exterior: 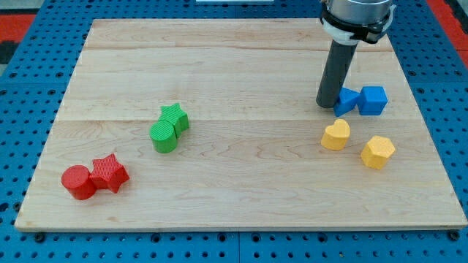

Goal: Place the yellow heart left to the yellow hexagon

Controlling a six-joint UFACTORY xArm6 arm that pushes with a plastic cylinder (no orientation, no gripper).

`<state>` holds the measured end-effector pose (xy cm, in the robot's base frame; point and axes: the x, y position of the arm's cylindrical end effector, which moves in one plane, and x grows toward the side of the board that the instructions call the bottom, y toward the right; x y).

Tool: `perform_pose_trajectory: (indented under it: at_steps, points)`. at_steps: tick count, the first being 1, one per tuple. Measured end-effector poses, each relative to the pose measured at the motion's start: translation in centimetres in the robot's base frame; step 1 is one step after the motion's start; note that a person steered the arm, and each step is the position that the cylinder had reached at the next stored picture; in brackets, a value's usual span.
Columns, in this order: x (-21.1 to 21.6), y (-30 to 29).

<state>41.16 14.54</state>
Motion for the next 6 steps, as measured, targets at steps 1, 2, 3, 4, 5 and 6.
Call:
perform_pose_trajectory:
  at_steps: [1, 2, 3, 4, 5, 6]
  points:
    - [0.0, 0.9]
    - [0.1, 1.0]
    - [1.7, -0.7]
    - [3.8, -2.2]
    - [8.1, -1.9]
    - [9.9, -1.7]
